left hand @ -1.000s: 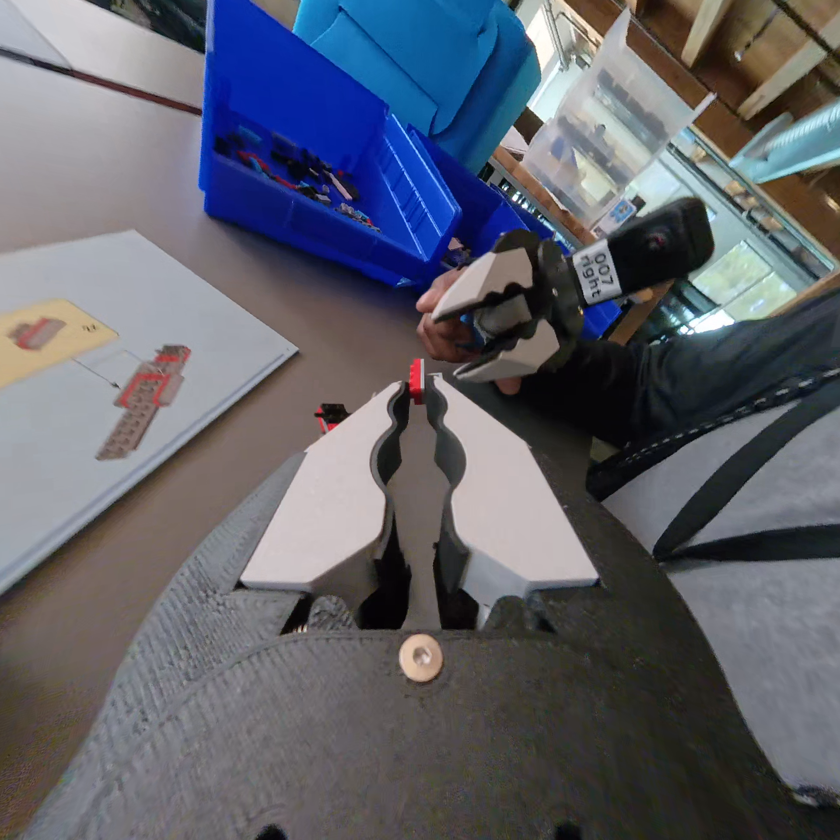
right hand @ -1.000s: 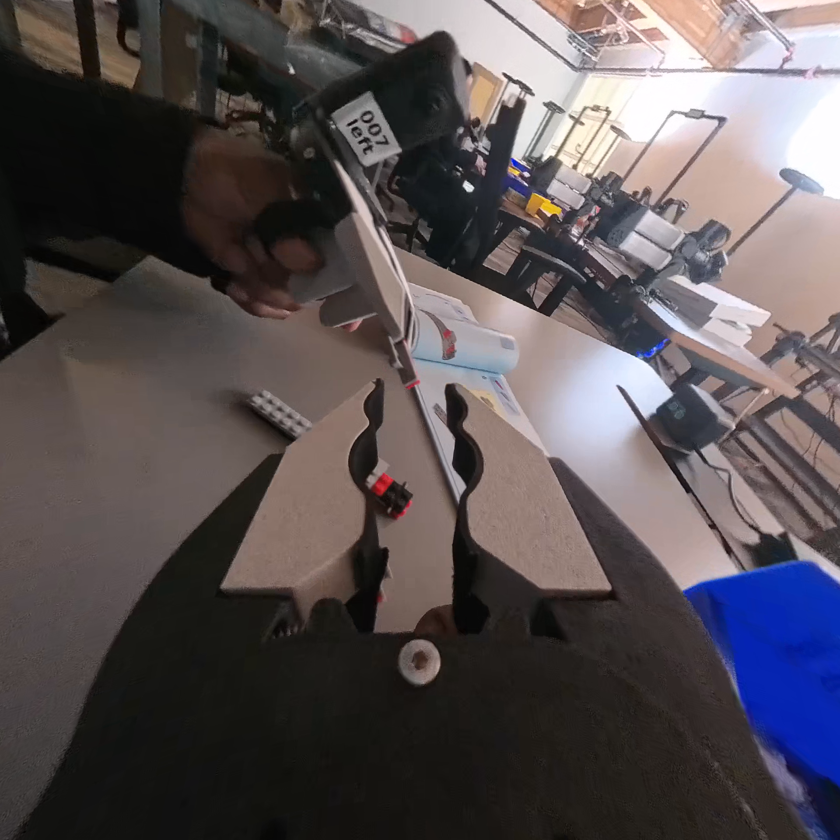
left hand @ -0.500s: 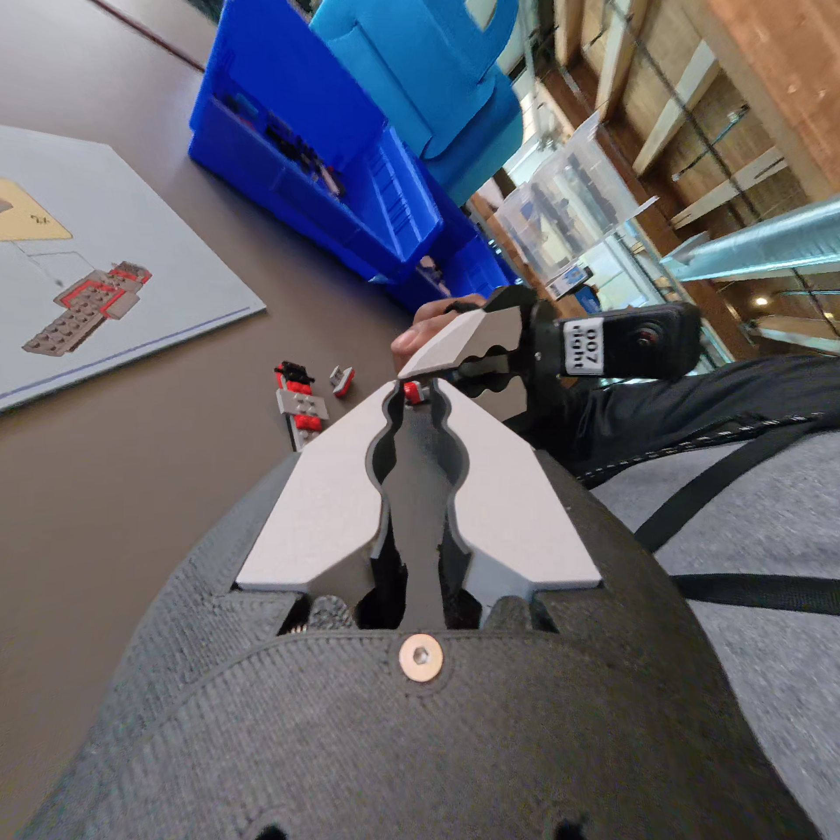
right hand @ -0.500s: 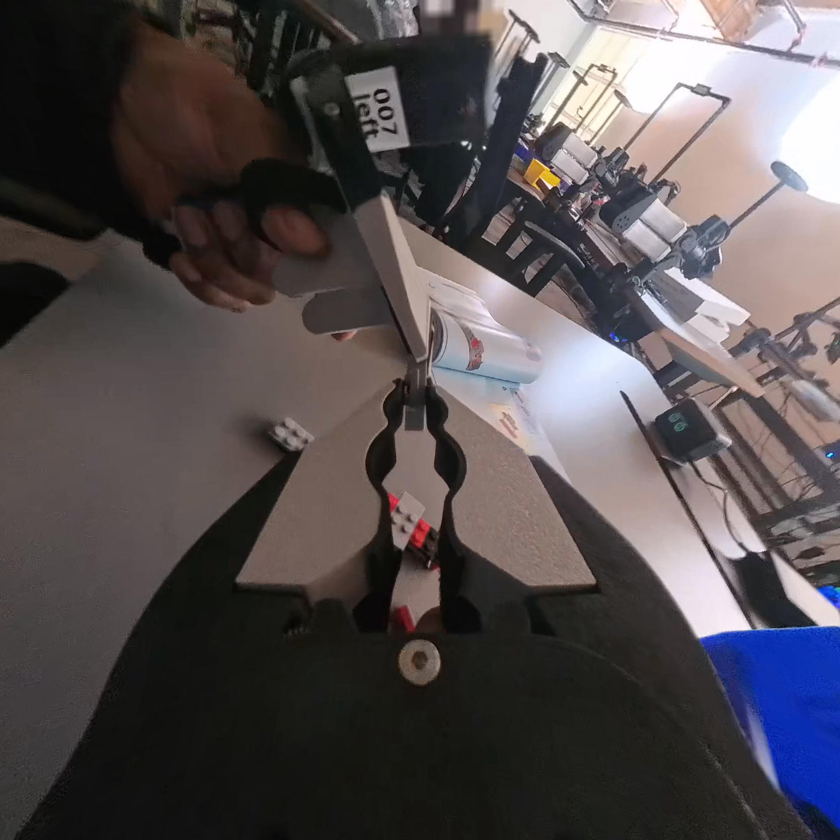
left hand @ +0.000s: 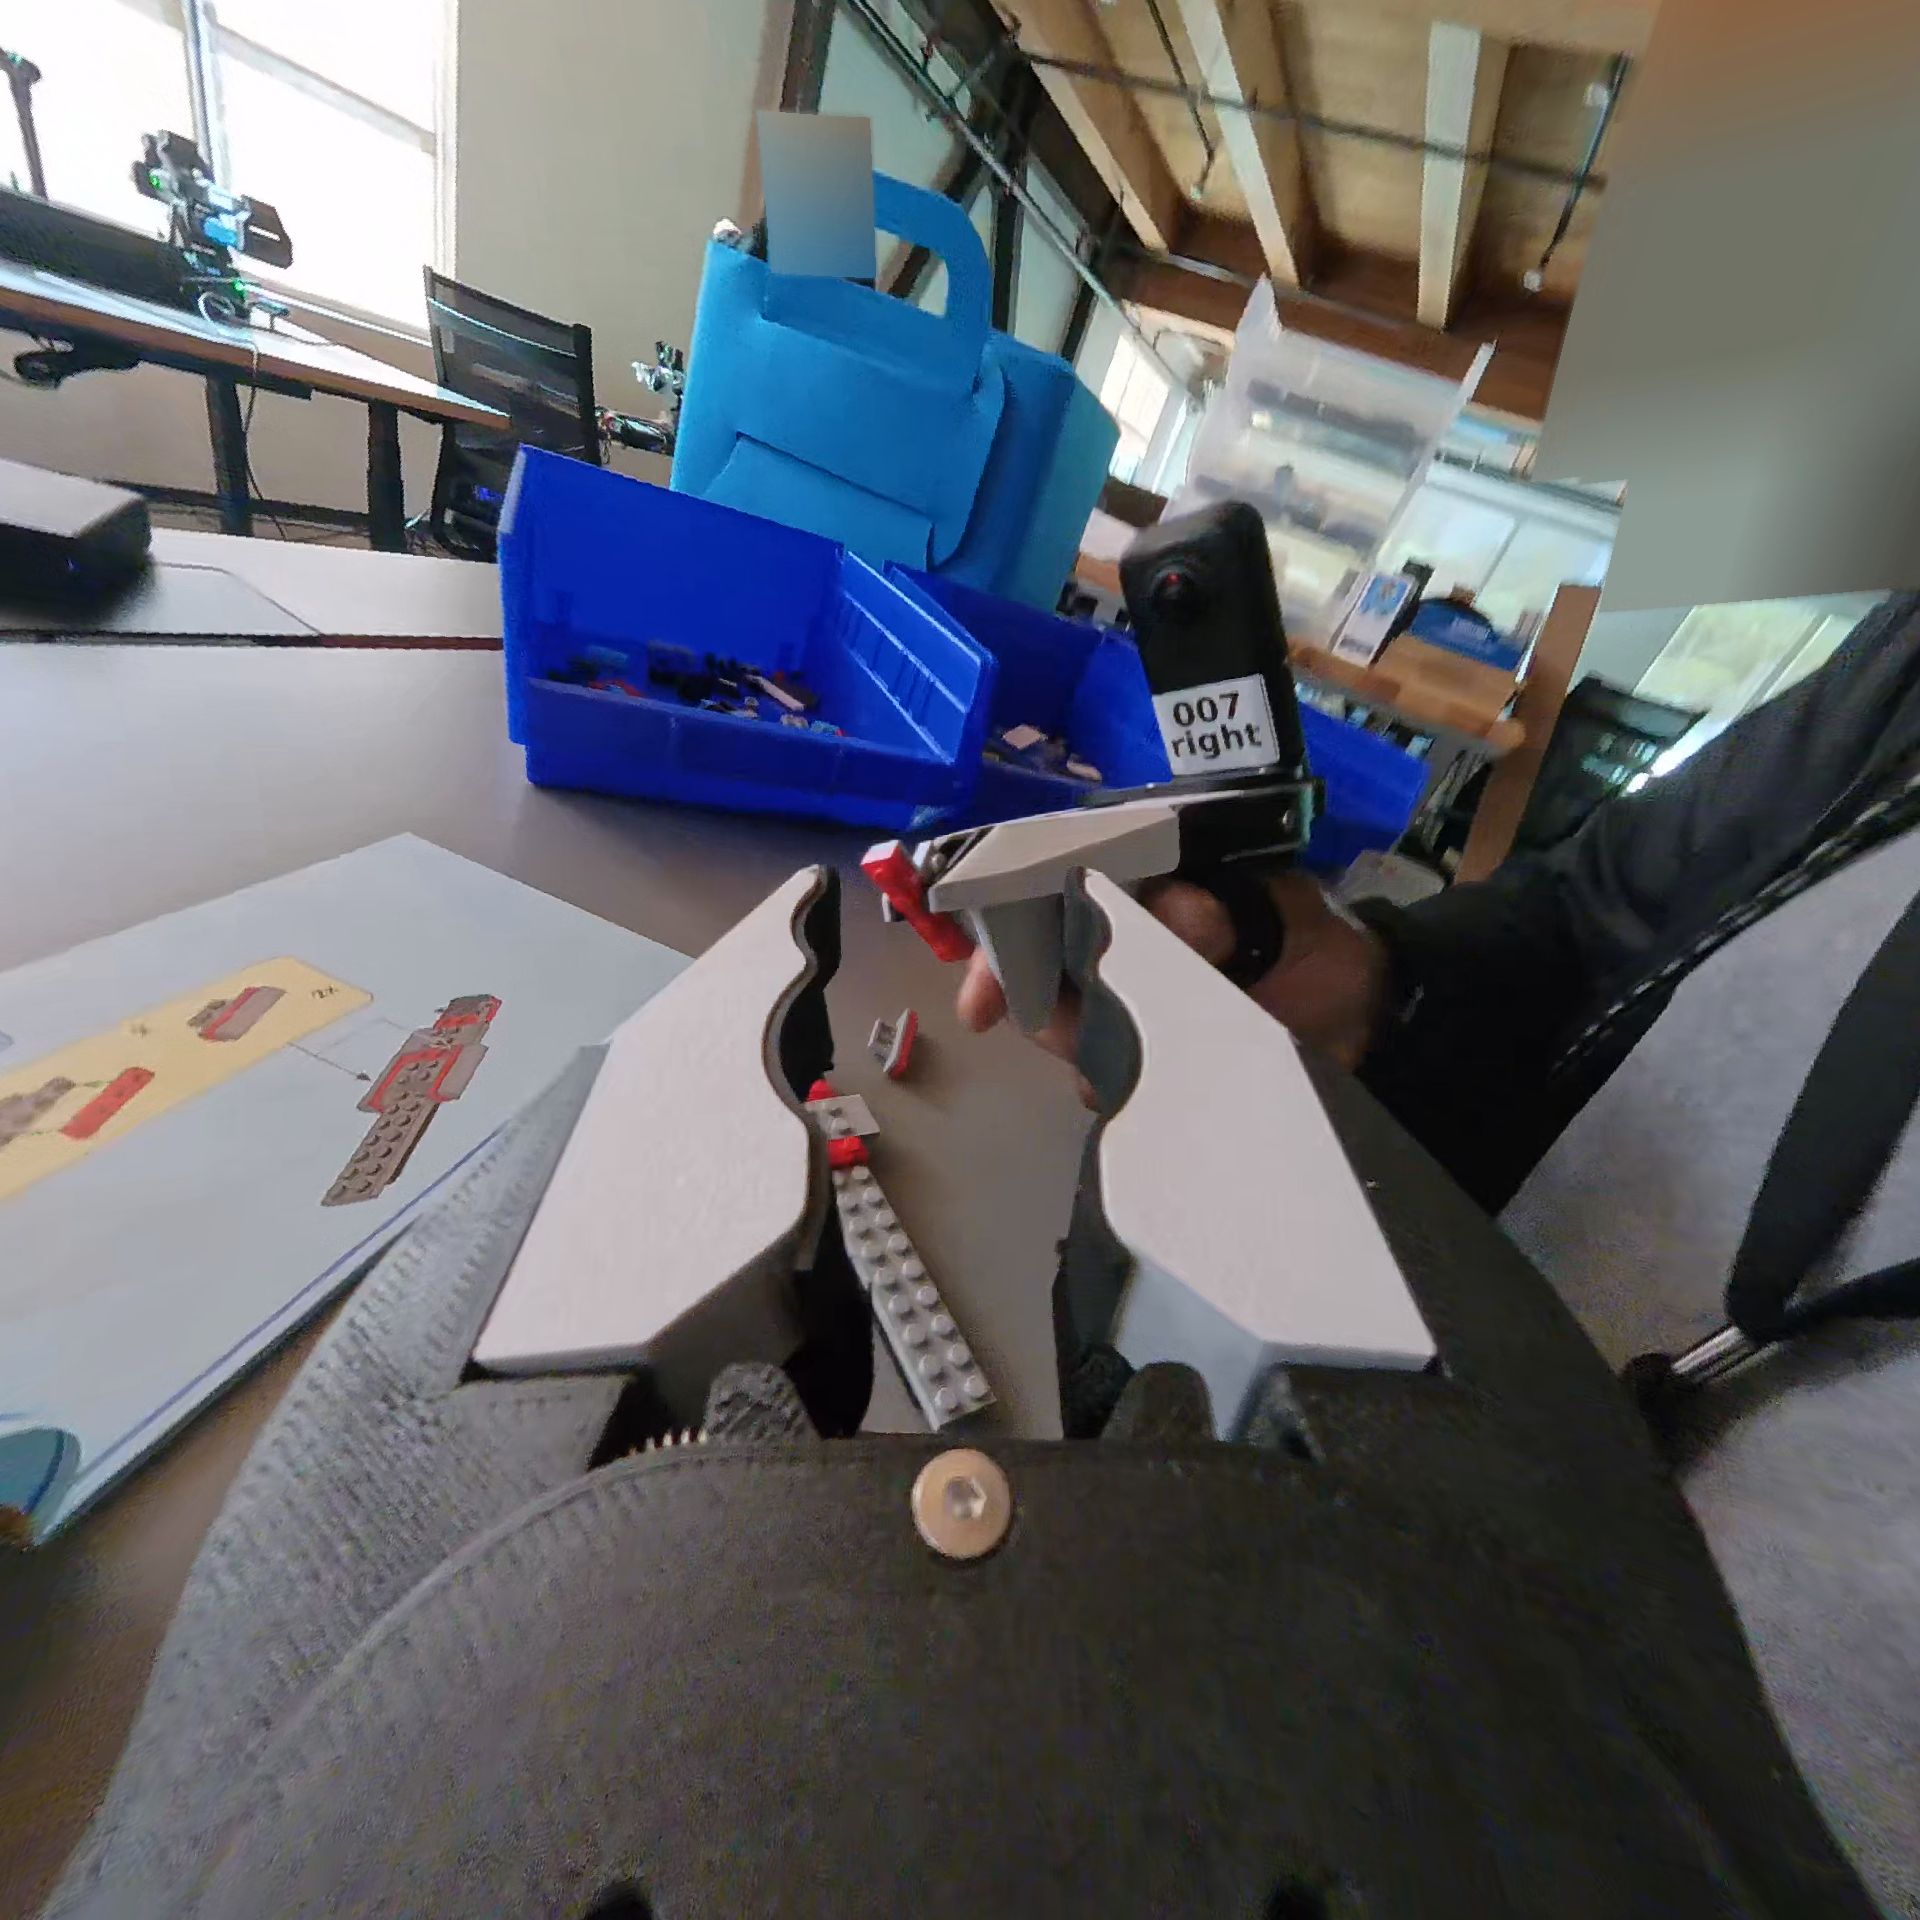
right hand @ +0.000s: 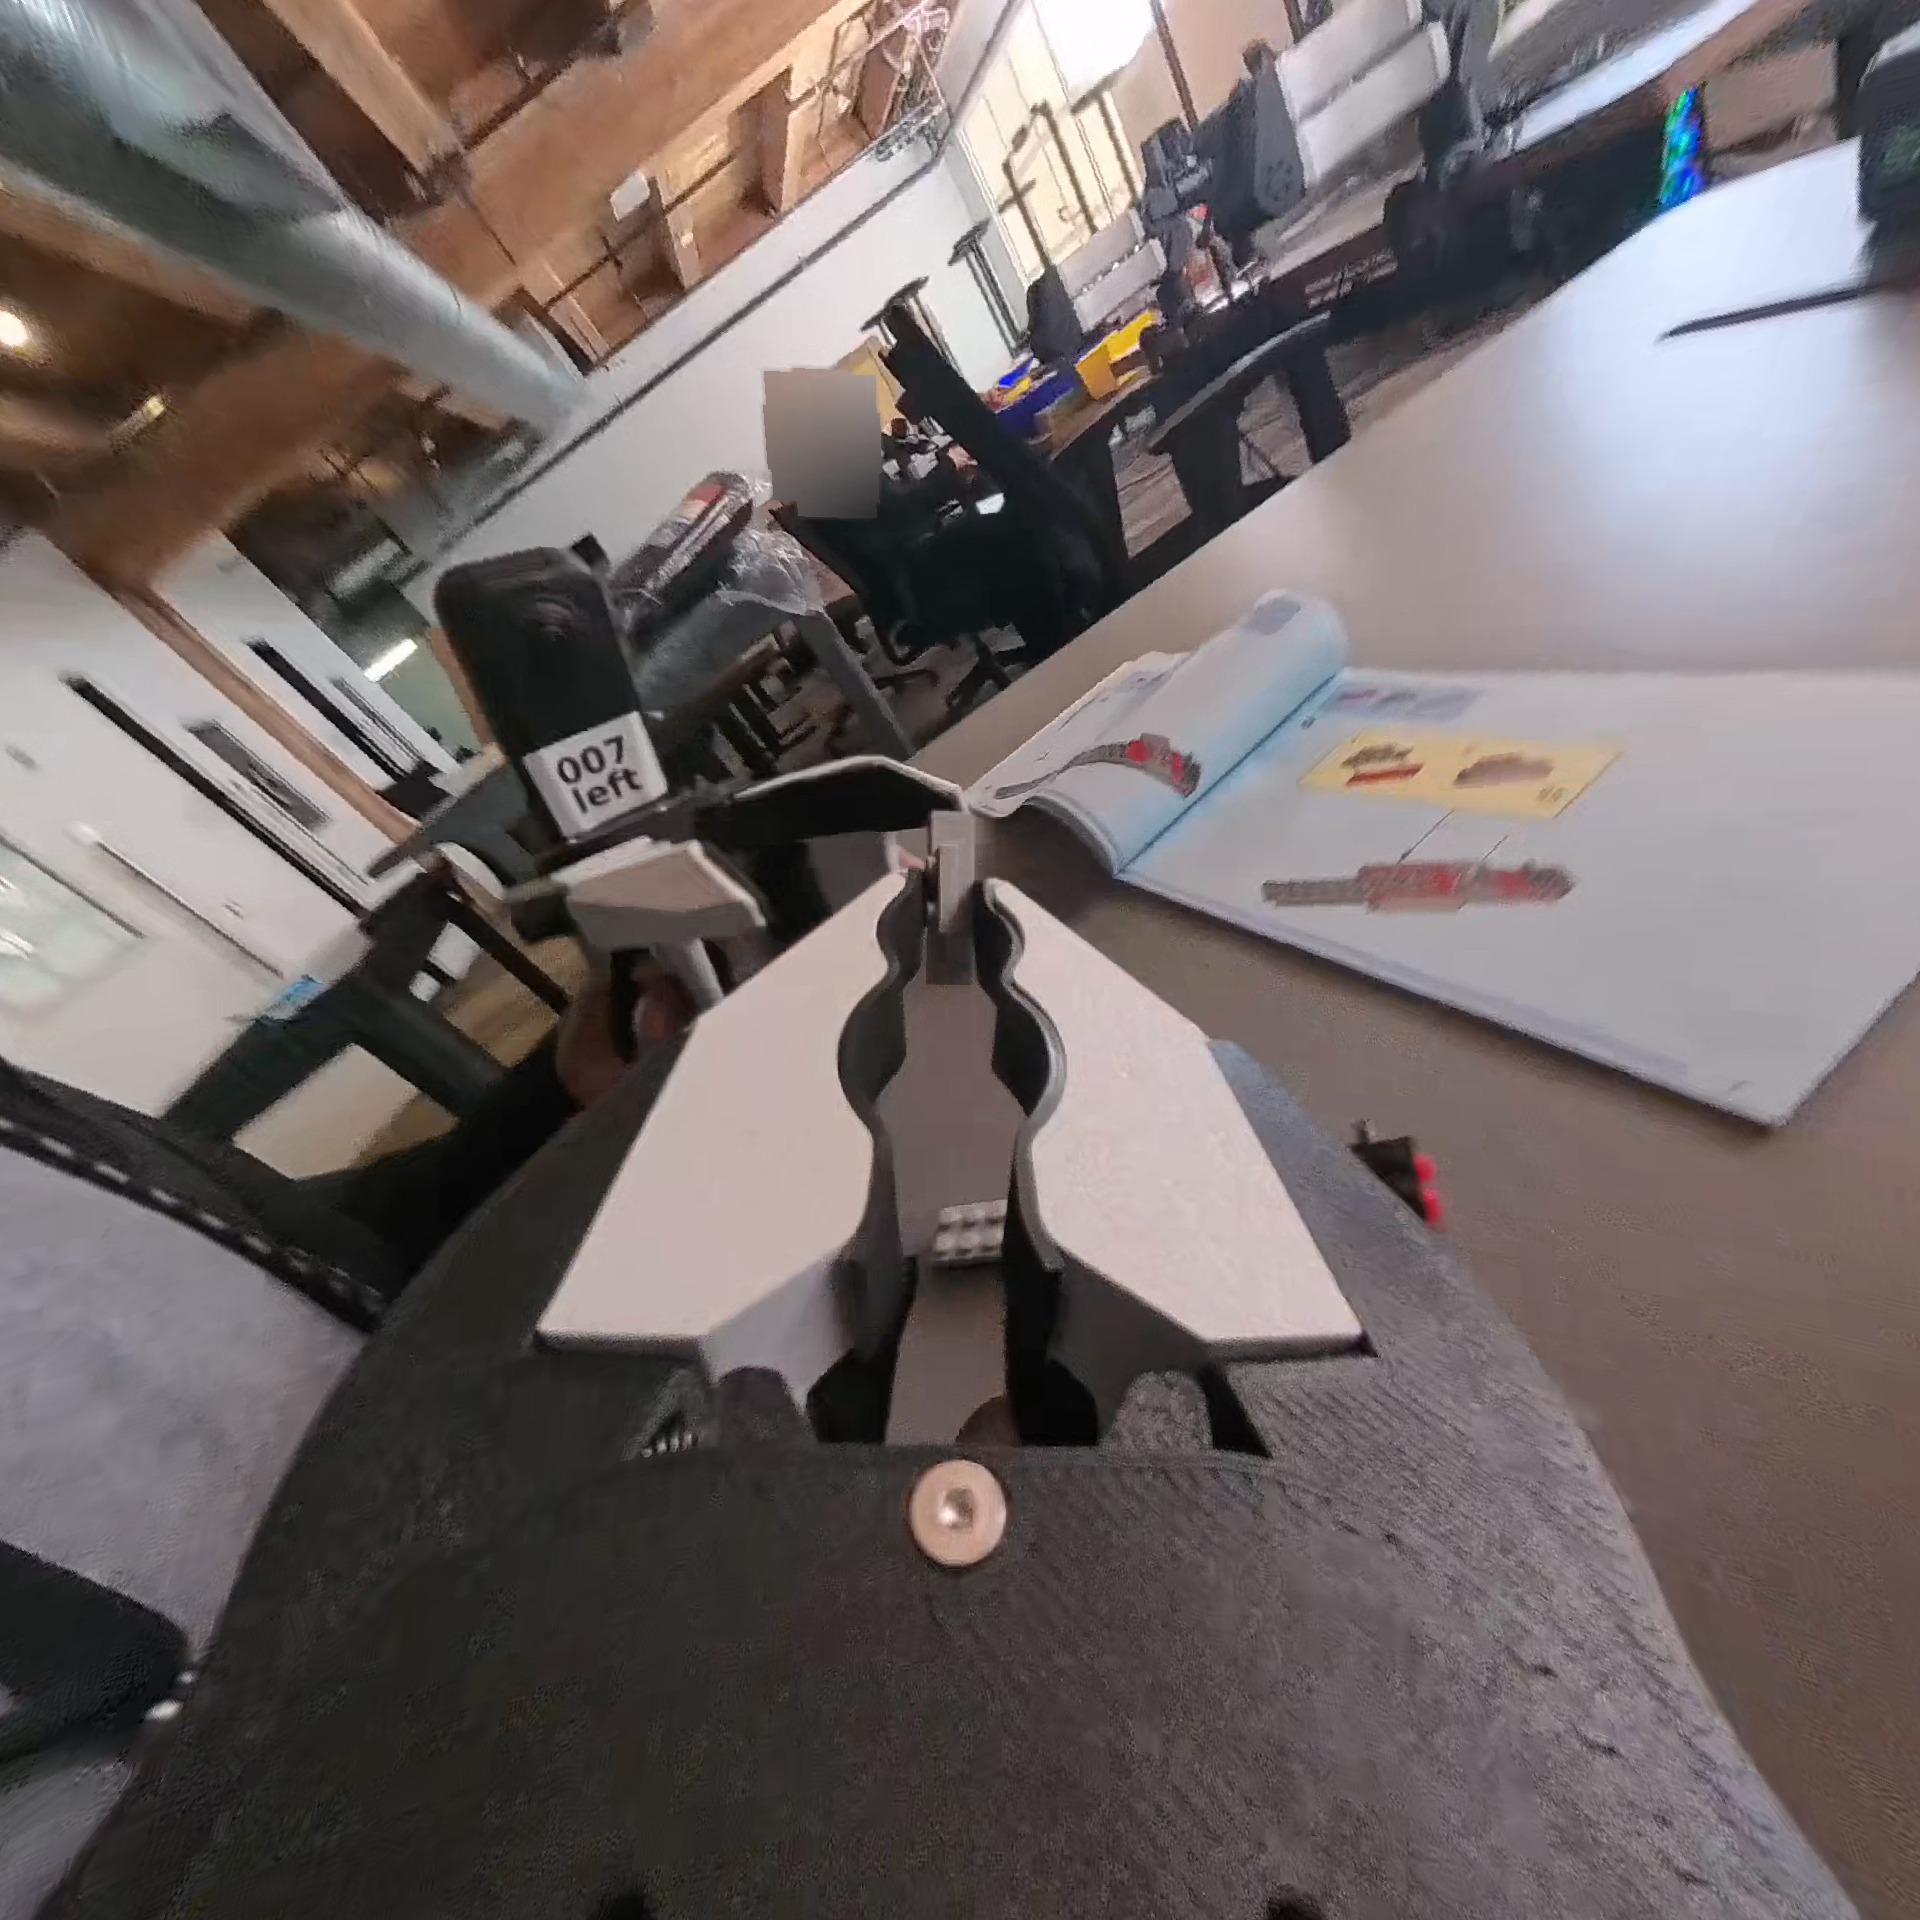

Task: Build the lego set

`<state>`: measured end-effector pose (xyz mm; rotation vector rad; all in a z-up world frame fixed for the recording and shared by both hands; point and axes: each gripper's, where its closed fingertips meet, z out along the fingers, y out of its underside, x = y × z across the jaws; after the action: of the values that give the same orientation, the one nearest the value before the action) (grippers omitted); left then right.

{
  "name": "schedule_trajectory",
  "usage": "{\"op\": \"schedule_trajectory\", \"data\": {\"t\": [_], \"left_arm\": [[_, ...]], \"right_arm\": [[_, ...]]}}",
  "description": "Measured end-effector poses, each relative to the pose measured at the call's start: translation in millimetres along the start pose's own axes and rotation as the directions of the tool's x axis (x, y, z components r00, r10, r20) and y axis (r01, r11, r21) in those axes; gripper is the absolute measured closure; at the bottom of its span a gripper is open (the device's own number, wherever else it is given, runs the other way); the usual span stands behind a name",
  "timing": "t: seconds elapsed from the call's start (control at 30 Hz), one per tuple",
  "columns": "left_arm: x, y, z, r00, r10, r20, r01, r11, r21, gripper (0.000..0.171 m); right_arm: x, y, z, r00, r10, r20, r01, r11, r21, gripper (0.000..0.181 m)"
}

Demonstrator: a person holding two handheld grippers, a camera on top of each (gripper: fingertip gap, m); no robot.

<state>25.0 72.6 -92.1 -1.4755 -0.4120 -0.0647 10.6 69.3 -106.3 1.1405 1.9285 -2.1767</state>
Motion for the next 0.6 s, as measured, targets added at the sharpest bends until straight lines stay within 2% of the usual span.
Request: {"op": "schedule_trajectory", "data": {"t": [0.1,0.27,0.6], "left_arm": [[5,7,5,0.993,0.116,-0.005,-0.116,0.992,-0.042,0.124],[5,9,6,0.957,0.291,-0.017,-0.292,0.954,-0.075,0.123],[0,14,14,0.875,0.481,-0.057,-0.484,0.868,-0.108,0.127]], "right_arm": [[-5,2,-1,0.985,0.163,0.059,-0.165,0.986,0.021,0.169],[-5,-1,-4,0.91,0.384,0.159,-0.397,0.916,0.063,0.169],[-5,-3,-5,0.832,0.507,0.223,-0.531,0.845,0.059,0.17]]}}
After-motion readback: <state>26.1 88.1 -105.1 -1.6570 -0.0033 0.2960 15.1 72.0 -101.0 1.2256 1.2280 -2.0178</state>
